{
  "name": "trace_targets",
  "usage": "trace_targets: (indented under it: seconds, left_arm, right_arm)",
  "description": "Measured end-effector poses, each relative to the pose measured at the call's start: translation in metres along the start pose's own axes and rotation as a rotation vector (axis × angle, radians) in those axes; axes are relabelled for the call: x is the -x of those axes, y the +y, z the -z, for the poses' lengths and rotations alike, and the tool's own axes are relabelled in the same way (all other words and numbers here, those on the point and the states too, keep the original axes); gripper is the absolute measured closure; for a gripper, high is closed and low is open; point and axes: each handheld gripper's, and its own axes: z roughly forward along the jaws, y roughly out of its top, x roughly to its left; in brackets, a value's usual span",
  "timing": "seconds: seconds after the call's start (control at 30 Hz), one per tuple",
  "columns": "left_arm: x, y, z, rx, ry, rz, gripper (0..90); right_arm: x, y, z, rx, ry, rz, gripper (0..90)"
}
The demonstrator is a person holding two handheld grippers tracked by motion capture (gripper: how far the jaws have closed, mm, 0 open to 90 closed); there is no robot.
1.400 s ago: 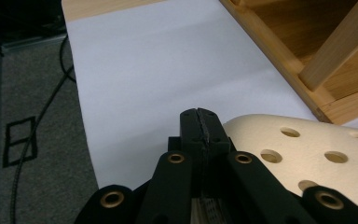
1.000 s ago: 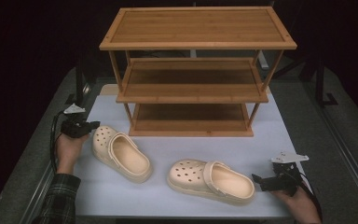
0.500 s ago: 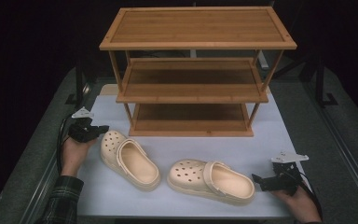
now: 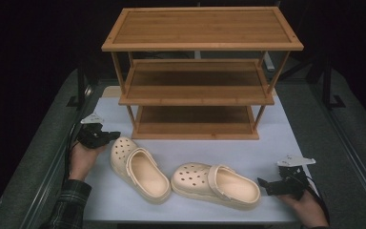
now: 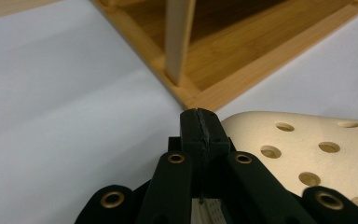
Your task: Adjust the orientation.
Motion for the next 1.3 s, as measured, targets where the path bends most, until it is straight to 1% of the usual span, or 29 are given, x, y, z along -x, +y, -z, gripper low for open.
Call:
trace_targets:
  seconds: [0.13, 0.17, 0.2, 0.23, 0.27, 0.3, 0.33, 0.37, 0.4, 0.43, 0.47, 0.5, 0.53, 0.57, 0.6, 0.63, 0.67, 0.7, 0.73, 0.8, 0.9, 0.97, 1.0, 1.1, 1.13, 1.23, 1.3]
  left_arm:
    - [-0.001, 0.000, 0.001, 0.001, -0.002, -0.006, 90.0]
    - [-0.002, 0.000, 0.003, -0.012, 0.013, -0.013, 90.0]
    - [-0.002, 0.000, 0.006, -0.014, 0.020, -0.016, 90.0]
    - [-0.002, 0.000, 0.006, -0.014, 0.020, -0.016, 90.0]
    - [-0.002, -0.001, 0.010, -0.009, 0.023, -0.013, 90.0]
    - [-0.001, -0.004, 0.018, -0.005, 0.039, -0.015, 90.0]
    - [-0.001, -0.004, 0.018, -0.005, 0.039, -0.015, 90.0]
    - [0.001, -0.007, 0.022, -0.009, 0.050, -0.012, 90.0]
    - [0.003, -0.013, 0.032, -0.018, 0.069, -0.014, 90.0]
    - [0.003, -0.013, 0.032, -0.018, 0.069, -0.014, 90.0]
    - [0.005, -0.022, 0.043, -0.007, 0.075, 0.006, 90.0]
    - [0.005, -0.022, 0.043, -0.007, 0.075, 0.006, 90.0]
    - [0.009, -0.029, 0.051, 0.005, 0.071, 0.022, 90.0]
    - [0.009, -0.029, 0.051, 0.005, 0.071, 0.022, 90.0]
    - [0.016, -0.039, 0.060, 0.008, 0.070, 0.025, 90.0]
    - [0.016, -0.039, 0.060, 0.008, 0.070, 0.025, 90.0]
    - [0.020, -0.043, 0.063, 0.011, 0.068, 0.026, 90.0]
    - [0.024, -0.051, 0.068, 0.020, 0.055, 0.033, 90.0]
    - [0.024, -0.051, 0.068, 0.020, 0.055, 0.033, 90.0]
    - [0.028, -0.059, 0.072, 0.028, 0.040, 0.051, 90.0]
    - [0.034, -0.067, 0.073, 0.021, 0.025, 0.054, 90.0]
    - [0.037, -0.070, 0.070, 0.016, 0.003, 0.052, 90.0]
    - [0.038, -0.069, 0.066, -0.004, -0.006, 0.042, 90.0]
    - [0.039, -0.069, 0.062, -0.007, -0.014, 0.045, 90.0]
    - [0.039, -0.068, 0.059, -0.017, -0.022, 0.039, 90.0]
    - [0.039, -0.067, 0.055, -0.026, -0.023, 0.034, 90.0]
    - [0.039, -0.067, 0.052, -0.041, -0.012, 0.037, 90.0]
  right_arm:
    - [0.000, 0.000, 0.000, 0.000, 0.000, 0.000, 1.3]
    - [0.000, 0.000, 0.000, 0.001, 0.000, 0.000, 1.3]
    - [0.000, 0.000, 0.000, 0.001, 0.000, 0.000, 1.3]
    - [0.000, 0.000, 0.000, 0.001, 0.000, 0.000, 1.3]
    - [0.000, 0.000, 0.000, 0.002, 0.000, 0.000, 1.3]
    - [0.000, 0.000, 0.000, 0.001, 0.000, 0.000, 1.3]
    - [0.000, 0.000, 0.000, 0.001, 0.000, 0.000, 1.3]
    - [0.000, 0.000, 0.000, 0.001, 0.000, 0.000, 1.3]
    - [0.000, 0.000, 0.000, 0.001, 0.000, 0.000, 1.3]
    - [0.000, 0.000, 0.000, 0.001, 0.000, 0.000, 1.3]
    - [0.000, 0.000, 0.000, 0.001, 0.000, 0.000, 1.3]
    - [0.000, 0.000, 0.000, 0.001, 0.000, 0.000, 1.3]
    - [0.000, 0.000, 0.000, 0.000, 0.000, 0.001, 1.3]
    - [0.000, 0.000, 0.000, 0.000, 0.000, 0.001, 1.3]
    - [0.000, 0.000, 0.000, 0.000, 0.000, 0.001, 1.3]
    - [0.000, 0.000, 0.000, 0.000, 0.000, 0.001, 1.3]
    - [0.000, 0.000, 0.000, 0.000, 0.000, 0.001, 1.3]
    - [0.000, 0.000, 0.000, -0.002, 0.000, 0.002, 1.3]
    - [0.000, 0.000, 0.000, -0.002, 0.000, 0.002, 1.3]
    - [0.000, 0.000, 0.000, -0.003, 0.000, 0.002, 1.3]
    - [0.000, 0.000, 0.000, -0.002, 0.000, 0.001, 1.3]
    - [0.000, 0.000, 0.000, -0.003, 0.001, 0.001, 1.3]
    - [0.000, 0.000, 0.000, -0.003, 0.001, 0.000, 1.3]
    - [0.000, 0.000, 0.000, -0.003, 0.001, 0.000, 1.3]
    - [0.000, 0.000, 0.000, -0.002, 0.001, 0.000, 1.3]
    - [0.000, 0.000, 0.000, -0.002, 0.001, 0.000, 1.3]
    - [0.000, 0.000, 0.000, -0.003, 0.001, 0.000, 1.3]
